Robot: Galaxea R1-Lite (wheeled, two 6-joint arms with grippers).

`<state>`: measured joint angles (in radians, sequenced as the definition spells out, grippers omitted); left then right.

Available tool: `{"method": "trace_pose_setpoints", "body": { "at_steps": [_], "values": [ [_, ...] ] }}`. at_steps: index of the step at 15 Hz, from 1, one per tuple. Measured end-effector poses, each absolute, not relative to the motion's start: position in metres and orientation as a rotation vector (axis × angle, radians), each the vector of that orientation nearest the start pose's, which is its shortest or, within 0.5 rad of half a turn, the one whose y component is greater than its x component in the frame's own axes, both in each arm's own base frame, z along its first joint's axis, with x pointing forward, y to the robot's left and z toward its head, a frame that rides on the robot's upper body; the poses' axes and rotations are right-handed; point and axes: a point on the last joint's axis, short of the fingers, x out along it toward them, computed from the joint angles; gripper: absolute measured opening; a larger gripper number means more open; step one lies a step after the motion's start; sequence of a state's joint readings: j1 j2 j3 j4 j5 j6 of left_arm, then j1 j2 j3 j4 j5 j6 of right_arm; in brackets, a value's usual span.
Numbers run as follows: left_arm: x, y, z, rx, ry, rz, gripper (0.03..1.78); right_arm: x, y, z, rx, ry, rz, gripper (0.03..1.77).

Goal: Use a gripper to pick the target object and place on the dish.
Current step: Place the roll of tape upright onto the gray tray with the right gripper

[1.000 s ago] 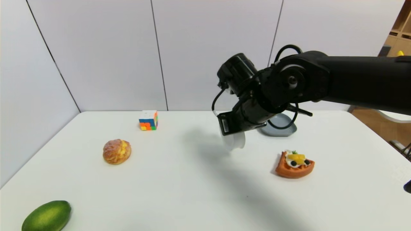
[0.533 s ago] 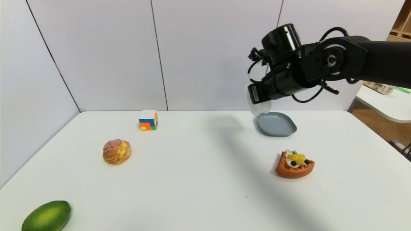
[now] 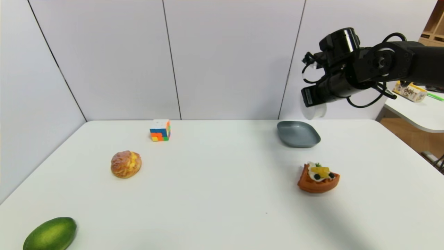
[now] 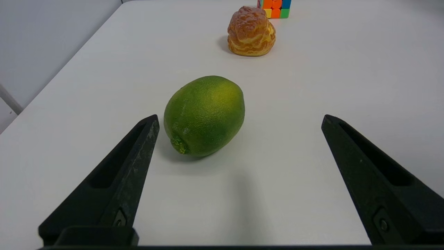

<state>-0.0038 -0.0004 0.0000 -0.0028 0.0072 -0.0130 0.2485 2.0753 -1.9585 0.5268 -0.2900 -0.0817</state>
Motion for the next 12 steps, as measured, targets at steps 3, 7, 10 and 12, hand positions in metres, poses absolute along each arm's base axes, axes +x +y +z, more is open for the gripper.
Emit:
{"method": "trace_pose_setpoints", "body": {
  "at_steps": [3,7,10,12],
  "values": [
    [-0.023,0.000,0.076,-0.013,-0.003,0.003,1.69,0.403,0.086,0.248,-0.249,0.660,-0.035,0.56],
    [-0.023,0.000,0.076,-0.013,-0.003,0.003,1.69,0.404,0.082,0.235,-0.258,0.740,-0.043,0.56],
    [-0.023,0.000,0.076,-0.013,-0.003,0.004,1.69,0.404,0.087,0.228,-0.270,0.777,-0.029,0.56],
    [-0.023,0.000,0.076,-0.013,-0.003,0.003,1.69,0.405,0.091,0.225,-0.278,0.782,-0.021,0.56]
  ]
}}
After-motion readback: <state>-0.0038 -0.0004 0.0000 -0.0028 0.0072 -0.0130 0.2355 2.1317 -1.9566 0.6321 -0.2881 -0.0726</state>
